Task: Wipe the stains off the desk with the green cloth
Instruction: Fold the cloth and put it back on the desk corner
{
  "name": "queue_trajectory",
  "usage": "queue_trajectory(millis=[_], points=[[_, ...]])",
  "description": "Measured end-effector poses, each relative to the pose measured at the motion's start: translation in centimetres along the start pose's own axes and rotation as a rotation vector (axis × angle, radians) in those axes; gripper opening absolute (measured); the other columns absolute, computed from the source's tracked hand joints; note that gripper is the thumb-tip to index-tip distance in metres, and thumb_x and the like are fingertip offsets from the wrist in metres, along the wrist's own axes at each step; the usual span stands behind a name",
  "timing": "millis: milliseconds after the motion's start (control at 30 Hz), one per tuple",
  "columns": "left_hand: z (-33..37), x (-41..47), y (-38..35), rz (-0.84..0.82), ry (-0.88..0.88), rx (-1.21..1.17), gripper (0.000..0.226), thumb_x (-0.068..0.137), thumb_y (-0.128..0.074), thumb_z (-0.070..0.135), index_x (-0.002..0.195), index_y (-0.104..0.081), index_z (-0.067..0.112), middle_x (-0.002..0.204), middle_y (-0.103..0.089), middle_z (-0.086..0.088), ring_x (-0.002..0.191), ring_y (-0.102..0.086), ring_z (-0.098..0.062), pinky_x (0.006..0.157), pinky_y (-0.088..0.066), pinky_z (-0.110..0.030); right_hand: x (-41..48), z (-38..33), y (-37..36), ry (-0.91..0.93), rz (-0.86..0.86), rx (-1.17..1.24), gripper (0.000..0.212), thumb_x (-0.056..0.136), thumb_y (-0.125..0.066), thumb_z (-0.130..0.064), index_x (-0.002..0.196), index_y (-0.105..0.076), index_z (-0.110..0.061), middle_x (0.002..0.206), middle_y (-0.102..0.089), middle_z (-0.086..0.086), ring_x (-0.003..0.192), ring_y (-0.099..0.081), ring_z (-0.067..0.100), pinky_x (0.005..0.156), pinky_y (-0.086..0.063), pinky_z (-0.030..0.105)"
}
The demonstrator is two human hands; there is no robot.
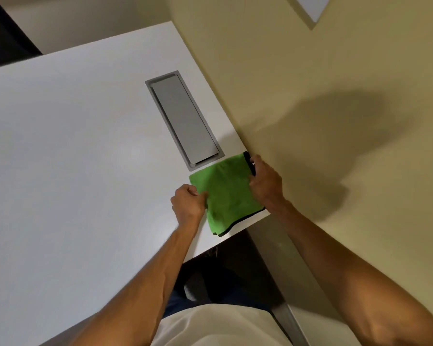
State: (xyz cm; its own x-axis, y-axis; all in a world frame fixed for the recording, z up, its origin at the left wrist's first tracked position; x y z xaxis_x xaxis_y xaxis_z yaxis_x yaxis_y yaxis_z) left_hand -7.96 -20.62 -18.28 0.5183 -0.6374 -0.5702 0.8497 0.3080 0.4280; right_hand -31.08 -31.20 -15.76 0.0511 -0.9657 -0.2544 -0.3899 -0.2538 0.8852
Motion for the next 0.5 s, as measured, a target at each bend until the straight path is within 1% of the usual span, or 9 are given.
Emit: queue_trajectory(millis=[67, 133, 167, 200, 267, 333, 367, 433, 500], points=[[0.0, 0.4, -0.9, -0.017, 0.010, 0.022, 0.034, 0.079, -0.082, 0.013, 0.108, -0.066, 0.007, 0.097, -0.073, -0.011, 0.086, -0.072, -0.027, 0.090, -0.058, -0.041, 0.7, 0.3, -0.1, 0.017, -0.018, 0.019, 0.044, 0.093, -0.052, -0.007, 0.136, -0.049, -0.018, 0.123, -0.066, 0.010, 0.109, -0.066, 0.035, 0.087, -0.056, 0.045], [0.2, 0.5, -1.9, -0.100, -0.030, 0.136, 0.058, 0.080, -0.082, 0.016, 0.130, -0.055, 0.007, 0.120, -0.068, -0.013, 0.098, -0.067, -0.025, 0.092, -0.050, -0.028, 1.2, 0.6, -0.4, 0.037, -0.045, 0.003, 0.048, 0.095, -0.052, -0.009, 0.142, -0.047, -0.017, 0.133, -0.060, 0.010, 0.120, -0.061, 0.034, 0.095, -0.054, 0.047], [0.3, 0.4, -2.6, -0.163, -0.083, 0.223, 0.070, 0.080, -0.082, 0.017, 0.139, -0.047, 0.007, 0.132, -0.061, -0.014, 0.110, -0.063, -0.027, 0.093, -0.047, -0.029, 1.2, 0.8, -0.7, 0.053, -0.065, -0.028, 0.051, 0.096, -0.052, -0.010, 0.146, -0.045, -0.016, 0.139, -0.057, 0.010, 0.126, -0.057, 0.032, 0.099, -0.053, 0.047], [0.5, 0.2, -3.3, -0.226, -0.161, 0.326, 0.079, 0.080, -0.081, 0.020, 0.145, -0.038, 0.008, 0.143, -0.051, -0.014, 0.124, -0.055, -0.030, 0.101, -0.045, -0.033, 1.1, 0.9, -1.1, 0.070, -0.088, -0.060, 0.053, 0.097, -0.053, -0.011, 0.149, -0.043, -0.015, 0.144, -0.053, 0.010, 0.131, -0.054, 0.031, 0.102, -0.052, 0.047], [0.3, -0.6, -4.7, -0.333, -0.354, 0.607, 0.093, 0.084, -0.077, 0.029, 0.156, -0.020, 0.012, 0.160, -0.025, -0.015, 0.145, -0.031, -0.032, 0.118, -0.030, -0.040, 0.9, 0.9, -1.9, 0.119, -0.133, -0.091, 0.056, 0.098, -0.055, -0.010, 0.152, -0.043, -0.014, 0.149, -0.049, 0.011, 0.134, -0.052, 0.031, 0.106, -0.050, 0.045], [-0.8, -1.4, -6.1, -0.420, -0.498, 0.904, 0.094, 0.087, -0.070, 0.039, 0.158, -0.013, 0.018, 0.165, -0.006, -0.016, 0.152, -0.014, -0.033, 0.123, -0.020, -0.046, 0.5, 0.7, -2.9, 0.189, -0.198, -0.129, 0.057, 0.097, -0.057, -0.010, 0.152, -0.044, -0.016, 0.153, -0.045, 0.012, 0.135, -0.052, 0.032, 0.108, -0.050, 0.044], [-1.7, -1.6, -6.7, -0.468, -0.515, 0.996, 0.091, 0.089, -0.066, 0.043, 0.158, -0.013, 0.018, 0.165, -0.001, -0.017, 0.153, -0.009, -0.034, 0.123, -0.016, -0.049, 0.2, 0.5, -3.5, 0.220, -0.253, -0.157, 0.059, 0.097, -0.059, -0.012, 0.153, -0.043, -0.018, 0.158, -0.041, 0.013, 0.139, -0.048, 0.033, 0.111, -0.048, 0.045], [-3.4, -2.0, -7.4, -0.552, -0.467, 1.055, 0.084, 0.093, -0.059, 0.046, 0.158, -0.015, 0.017, 0.165, 0.005, -0.020, 0.153, -0.002, -0.034, 0.123, -0.009, -0.050, -0.7, 0.6, -4.9, 0.247, -0.369, -0.210, 0.068, 0.096, -0.064, -0.018, 0.158, -0.037, -0.024, 0.168, -0.025, 0.012, 0.151, -0.035, 0.033, 0.116, -0.044, 0.050], [-4.9, -2.4, -7.7, -0.613, -0.389, 1.010, 0.084, 0.094, -0.059, 0.042, 0.158, -0.011, 0.017, 0.164, 0.014, -0.017, 0.153, 0.004, -0.033, 0.124, -0.004, -0.047, -1.6, 1.1, -6.0, 0.247, -0.455, -0.231, 0.078, 0.094, -0.069, -0.021, 0.161, -0.029, -0.029, 0.173, -0.011, 0.008, 0.158, -0.022, 0.032, 0.118, -0.043, 0.053]])
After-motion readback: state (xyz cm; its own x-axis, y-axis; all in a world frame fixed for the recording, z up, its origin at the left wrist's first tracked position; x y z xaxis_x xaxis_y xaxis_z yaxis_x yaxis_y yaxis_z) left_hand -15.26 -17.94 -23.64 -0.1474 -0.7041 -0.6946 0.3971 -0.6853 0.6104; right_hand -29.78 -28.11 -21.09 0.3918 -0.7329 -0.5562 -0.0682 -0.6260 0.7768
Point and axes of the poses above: each hand's wrist, its own x-axis towards the middle knuckle, its own y-axis out of the back of the hand, z = x × y, the point moved 8 cm from there along x, towards the middle knuckle
